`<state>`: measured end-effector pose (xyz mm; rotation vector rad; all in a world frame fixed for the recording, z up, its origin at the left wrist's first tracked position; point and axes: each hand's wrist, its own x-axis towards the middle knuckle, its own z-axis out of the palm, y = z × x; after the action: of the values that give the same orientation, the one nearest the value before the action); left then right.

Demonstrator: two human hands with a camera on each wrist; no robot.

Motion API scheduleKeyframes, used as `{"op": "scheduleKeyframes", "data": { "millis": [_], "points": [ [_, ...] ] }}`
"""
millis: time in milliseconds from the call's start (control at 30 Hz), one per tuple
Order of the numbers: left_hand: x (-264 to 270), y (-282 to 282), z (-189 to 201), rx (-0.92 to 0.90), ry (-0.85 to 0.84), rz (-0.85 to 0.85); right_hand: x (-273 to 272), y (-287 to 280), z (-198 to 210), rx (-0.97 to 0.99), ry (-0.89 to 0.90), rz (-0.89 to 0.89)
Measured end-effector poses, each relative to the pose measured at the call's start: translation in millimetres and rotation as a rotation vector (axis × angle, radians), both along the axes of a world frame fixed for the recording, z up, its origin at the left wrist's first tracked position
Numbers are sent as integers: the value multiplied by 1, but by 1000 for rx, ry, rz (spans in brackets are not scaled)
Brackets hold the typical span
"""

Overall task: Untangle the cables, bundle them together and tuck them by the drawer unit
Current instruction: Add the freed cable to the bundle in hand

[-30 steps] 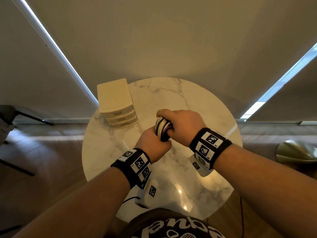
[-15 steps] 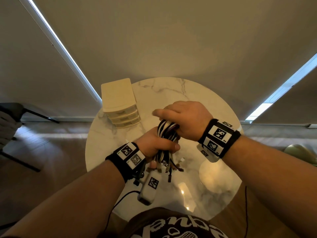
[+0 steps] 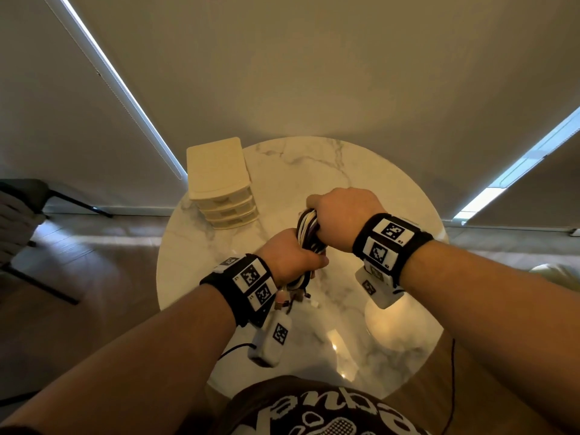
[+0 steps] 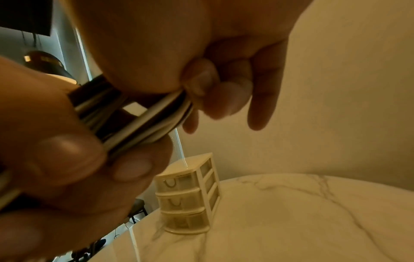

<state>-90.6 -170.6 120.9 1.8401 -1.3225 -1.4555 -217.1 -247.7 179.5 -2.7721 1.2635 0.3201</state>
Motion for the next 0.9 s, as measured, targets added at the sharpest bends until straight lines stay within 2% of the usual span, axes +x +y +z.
{"op": "scheduleKeyframes", "data": {
  "millis": [100, 167, 267, 333, 500, 633, 700, 767, 800, 900],
  "points": [
    [5, -1, 1, 7, -13, -40, -2, -1, -2, -20, -63, 132],
    [6, 1, 1, 19, 106, -52, -4, -1, -3, -115, -141, 264],
    [4, 7, 2, 59, 355, -52, -4, 1, 1, -79, -53, 208],
    [1, 9, 2, 79, 397, -40, -2, 5, 1, -22, 28, 144],
    [3, 6, -7, 85, 324, -29, -3, 3, -6, 41, 91, 26],
    [1, 5, -5, 35, 140, -67, -4, 3, -5, 37, 69, 87],
    [-1, 5, -2, 22, 178, -62, -8, 2, -8, -60, -28, 194],
    [-2, 4, 1, 20, 359, -16, -13, -1, -11, -136, -205, 219],
    [-2, 3, 2, 22, 465, 13, -14, -3, -11, -121, -302, 177],
    [-3, 3, 6, -35, 709, 105, -16, -4, -14, 167, -721, -58]
  ]
}}
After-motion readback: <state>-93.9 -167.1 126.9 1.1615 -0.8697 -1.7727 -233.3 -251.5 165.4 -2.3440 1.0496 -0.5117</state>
